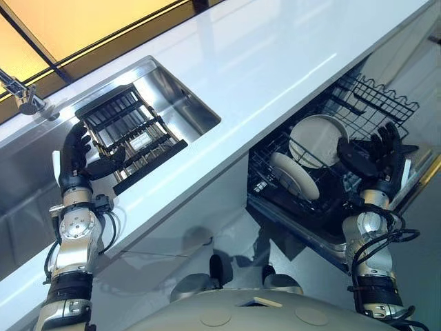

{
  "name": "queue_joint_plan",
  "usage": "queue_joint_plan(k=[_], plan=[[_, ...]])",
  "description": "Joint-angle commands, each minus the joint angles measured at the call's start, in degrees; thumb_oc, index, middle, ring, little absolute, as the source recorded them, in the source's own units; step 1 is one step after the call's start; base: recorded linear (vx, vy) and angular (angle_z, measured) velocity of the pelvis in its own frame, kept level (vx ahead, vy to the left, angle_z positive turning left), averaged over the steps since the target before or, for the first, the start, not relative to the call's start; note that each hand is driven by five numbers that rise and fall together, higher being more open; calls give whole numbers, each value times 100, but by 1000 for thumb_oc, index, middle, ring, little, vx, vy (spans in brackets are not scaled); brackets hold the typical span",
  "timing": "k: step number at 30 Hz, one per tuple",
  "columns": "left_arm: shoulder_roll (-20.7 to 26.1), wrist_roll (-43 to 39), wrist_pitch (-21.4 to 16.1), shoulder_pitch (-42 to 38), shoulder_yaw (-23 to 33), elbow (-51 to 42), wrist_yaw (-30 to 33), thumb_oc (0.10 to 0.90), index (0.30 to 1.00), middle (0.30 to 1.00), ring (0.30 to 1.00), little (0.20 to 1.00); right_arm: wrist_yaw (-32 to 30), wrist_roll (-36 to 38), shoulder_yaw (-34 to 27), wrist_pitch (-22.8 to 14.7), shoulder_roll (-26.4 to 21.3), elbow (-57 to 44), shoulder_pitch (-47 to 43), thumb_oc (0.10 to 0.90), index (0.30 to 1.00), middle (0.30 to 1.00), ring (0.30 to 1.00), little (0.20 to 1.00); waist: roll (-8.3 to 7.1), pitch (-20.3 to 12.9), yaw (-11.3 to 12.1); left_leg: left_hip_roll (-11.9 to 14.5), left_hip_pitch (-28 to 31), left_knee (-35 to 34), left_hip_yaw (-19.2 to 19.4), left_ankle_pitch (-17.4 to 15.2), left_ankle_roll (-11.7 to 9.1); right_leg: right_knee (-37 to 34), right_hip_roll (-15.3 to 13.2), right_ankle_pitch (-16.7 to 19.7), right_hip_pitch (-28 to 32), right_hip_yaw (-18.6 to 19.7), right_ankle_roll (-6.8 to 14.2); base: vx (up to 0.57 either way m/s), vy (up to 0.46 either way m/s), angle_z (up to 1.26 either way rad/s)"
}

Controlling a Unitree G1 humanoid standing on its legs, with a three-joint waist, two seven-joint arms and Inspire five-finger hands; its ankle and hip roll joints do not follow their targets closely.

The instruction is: Pick up plates and place into dishwasher.

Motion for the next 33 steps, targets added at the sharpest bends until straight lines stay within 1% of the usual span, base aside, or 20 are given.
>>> queue_joint_plan(k=[1, 4, 8, 9, 11, 15, 17, 18, 20, 21, 22, 24, 25, 27, 28, 29, 30, 31, 32, 33], plan=[[469, -43, -516, -227, 308, -134, 110, 800, 900, 900, 900, 900, 44, 363, -362, -398, -73, -168, -122, 800, 900, 900, 900, 900, 61, -346, -42, -272, 268, 51, 92, -829, 245, 931, 346, -601, -693, -82, 26, 3, -11, -13], [526, -83, -520, -218, 350, -156, 93, 800, 900, 900, 900, 900, 177, 351, -349, -295, -46, 156, -8, 800, 900, 900, 900, 900, 54, -325, -58, -267, 266, 50, 101, -837, 248, 935, 349, -602, -703, -54, 27, 1, -5, -2], [605, -217, -527, -280, 383, -122, 49, 800, 900, 900, 900, 900, 517, 347, -298, -238, -183, 697, 3, 800, 900, 900, 900, 900, 43, -290, -30, -287, 290, 42, 52, -886, 240, 910, 333, -635, -673, -76, 45, 36, -24, -3], [632, -235, -512, -301, 371, -105, 52, 800, 900, 900, 900, 900, 539, 342, -291, -193, -254, 839, -20, 800, 900, 900, 900, 900, 41, -275, -13, -289, 287, 43, 40, -883, 236, 910, 325, -627, -675, -87, 46, 22, -33, 0], [663, -253, -476, -335, 341, -61, 42, 800, 900, 900, 900, 900, 660, 386, -318, -246, -427, 1138, -134, 800, 900, 900, 900, 900, 46, -235, 31, -303, 294, 48, -3, -882, 223, 907, 312, -620, -657, -124, 51, 32, -41, 1], [720, -280, -396, -400, 237, 54, 30, 800, 900, 900, 900, 900, 988, 596, -313, -118, -822, 1693, -478, 800, 900, 900, 900, 900, 64, -179, 156, -331, 286, 58, -92, -869, 202, 873, 274, -581, -623, -181, 59, 61, -43, 4], [750, -259, -355, -437, 183, 153, 2, 800, 900, 900, 900, 900, 1073, 324, -338, -133, -1074, 2124, -706, 800, 900, 900, 900, 900, 97, -137, 221, -338, 284, 73, -127, -862, 182, 886, 247, -569, -619, -207, 70, 90, -36, 6], [768, -245, -315, -453, 156, 175, 2, 800, 900, 900, 900, 900, 1143, 362, -338, -94, -1197, 2264, -797, 800, 900, 900, 900, 900, 111, -116, 246, -339, 278, 82, -140, -856, 175, 893, 234, -566, -619, -215, 72, 88, -28, 6], [809, -236, -256, -495, 80, 215, 11, 800, 900, 900, 900, 900, 1328, 472, -386, 123, -1511, 2595, -1055, 800, 900, 900, 900, 900, 167, -41, 307, -356, 223, 146, -181, -837, 161, 969, 192, -566, -673, -221, 77, 44, -7, 12], [861, -276, -244, -593, -9, 273, 56, 800, 900, 900, 900, 900, 1534, 719, -402, 300, -1787, 2915, -1338, 800, 900, 900, 900, 900, 236, 64, 346, -368, 102, 230, -207, -823, 146, 1066, 159, -568, -797, -213, 77, -13, 6, 16], [862, -284, -246, -621, -19, 283, 64, 800, 900, 900, 900, 900, 1575, 750, -405, 317, -1825, 2966, -1388, 800, 900, 900, 900, 900, 247, 80, 349, -372, 73, 247, -211, -823, 146, 1088, 155, -571, -828, -213, 76, -57, 9, 21], [975, -376, -196, -804, -106, 289, 148, 800, 900, 900, 900, 900, 1933, 1230, -354, 565, -2068, 3265, -1778, 800, 900, 900, 900, 900, 327, 278, 391, -385, -121, 318, -254, -774, 133, 1201, 140, -562, -1040, -181, 60, -129, -19, 14], [1053, -435, -201, -916, -140, 320, 169, 800, 900, 900, 900, 900, 2222, 1448, -324, 700, -2147, 3399, -1980, 800, 900, 900, 900, 900, 362, 389, 417, -386, -224, 342, -274, -743, 125, 1255, 137, -556, -1150, -177, 56, -170, -40, 12], [1181, -510, -160, -1095, -127, 351, 143, 800, 900, 900, 900, 900, 2749, 1836, -224, 924, -2236, 3562, -2247, 800, 900, 900, 900, 900, 378, 533, 459, -384, -380, 384, -291, -698, 114, 1310, 126, -541, -1284, -185, 42, -126, -43, 24], [1328, -600, -159, -1252, -161, 429, 137, 800, 900, 900, 900, 900, 3027, 1947, -122, 989, -2281, 3699, -2451, 800, 900, 900, 900, 900, 391, 637, 489, -377, -487, 416, -288, -672, 103, 1355, 120, -536, -1385, -205, 32, -99, -55, 17], [1420, -636, -147, -1357, -165, 483, 126, 800, 900, 900, 900, 900, 3303, 2236, -74, 1169, -2324, 3810, -2586, 800, 900, 900, 900, 900, 386, 697, 513, -371, -566, 449, -286, -659, 97, 1391, 115, -533, -1454, -225, 27, -83, -51, 8], [1447, -650, -150, -1395, -163, 500, 119, 800, 900, 900, 900, 900, 3405, 2338, -63, 1228, -2349, 3877, -2646, 800, 900, 900, 900, 900, 383, 721, 523, -368, -602, 469, -286, -656, 95, 1409, 112, -530, -1486, -235, 26, -57, -58, 2], [1526, -683, -157, -1477, -168, 535, 111, 800, 900, 900, 900, 900, 3713, 2543, -38, 1382, -2398, 4010, -2789, 800, 900, 900, 900, 900, 378, 790, 562, -354, -697, 526, -289, -642, 90, 1465, 102, -521, -1574, -272, 23, -59, -62, 4], [1610, -729, -189, -1560, -177, 600, 111, 800, 900, 900, 900, 900, 4033, 2830, -20, 1590, -2476, 4121, -2907, 800, 900, 900, 900, 900, 370, 852, 589, -345, -797, 584, -294, -634, 89, 1525, 91, -517, -1667, -300, 13, -88, -92, 3], [1761, -809, -184, -1678, -185, 652, 108, 800, 900, 900, 900, 900, 4496, 3389, 13, 1837, -2569, 4217, -3052, 800, 900, 900, 900, 900, 358, 942, 638, -333, -948, 667, -312, -620, 88, 1610, 76, -512, -1801, -336, 2, -69, -68, 4]])
